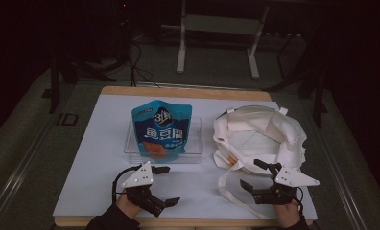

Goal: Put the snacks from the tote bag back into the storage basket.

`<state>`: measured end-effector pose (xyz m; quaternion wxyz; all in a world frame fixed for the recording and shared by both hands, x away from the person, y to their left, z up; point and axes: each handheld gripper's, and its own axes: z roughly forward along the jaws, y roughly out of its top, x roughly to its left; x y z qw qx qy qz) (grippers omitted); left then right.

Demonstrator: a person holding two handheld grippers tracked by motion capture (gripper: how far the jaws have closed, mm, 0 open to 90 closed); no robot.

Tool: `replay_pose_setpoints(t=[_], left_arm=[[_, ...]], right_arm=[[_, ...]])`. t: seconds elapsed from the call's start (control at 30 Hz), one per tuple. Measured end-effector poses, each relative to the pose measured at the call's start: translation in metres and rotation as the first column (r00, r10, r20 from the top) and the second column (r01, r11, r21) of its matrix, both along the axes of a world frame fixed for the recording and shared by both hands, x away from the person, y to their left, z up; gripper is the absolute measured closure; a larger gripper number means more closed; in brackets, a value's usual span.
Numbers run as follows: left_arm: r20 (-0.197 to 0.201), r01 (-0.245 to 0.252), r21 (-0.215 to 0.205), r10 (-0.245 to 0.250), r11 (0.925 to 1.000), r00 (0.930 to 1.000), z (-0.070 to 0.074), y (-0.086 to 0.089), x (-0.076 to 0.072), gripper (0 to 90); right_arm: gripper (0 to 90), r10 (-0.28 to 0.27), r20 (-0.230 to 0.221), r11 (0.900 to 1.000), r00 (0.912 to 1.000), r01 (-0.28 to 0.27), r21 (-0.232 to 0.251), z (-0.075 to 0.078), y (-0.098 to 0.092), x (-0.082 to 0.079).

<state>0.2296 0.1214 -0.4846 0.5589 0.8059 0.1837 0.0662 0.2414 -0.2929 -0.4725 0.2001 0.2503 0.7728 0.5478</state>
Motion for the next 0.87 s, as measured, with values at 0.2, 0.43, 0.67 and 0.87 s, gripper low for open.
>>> replay_pose_setpoints(t=[0.2,0.43,0.67,0.87], left_arm=[[-0.002,0.007,0.016,-0.007,0.9999,1.0,-0.004,-0.003,-0.0012,1.0],[-0.009,0.0,0.024,0.0,0.9997,1.0,-0.0074,-0.0017,0.0008,1.0],[-0.011,-0.014,0.028,0.014,0.9995,0.9998,-0.0087,0.0024,0.0008,1.0],[-0.018,-0.022,0.026,0.023,0.9994,0.9996,-0.0092,0.0038,0.0023,1.1]], right_arm=[[13.8,-0.019,-0.001,1.0,0.9998,0.019,0.007,-0.005,-0.0075,-0.0012],[13.6,-0.043,0.021,0.998,0.9989,0.044,-0.037,-0.0079,-0.0073,-0.0006],[13.6,-0.055,0.014,0.998,0.9984,0.056,-0.038,-0.01,-0.0105,0.0005],[13.6,-0.053,0.015,0.997,0.9985,0.054,-0.047,-0.0098,-0.0107,0.0003]])
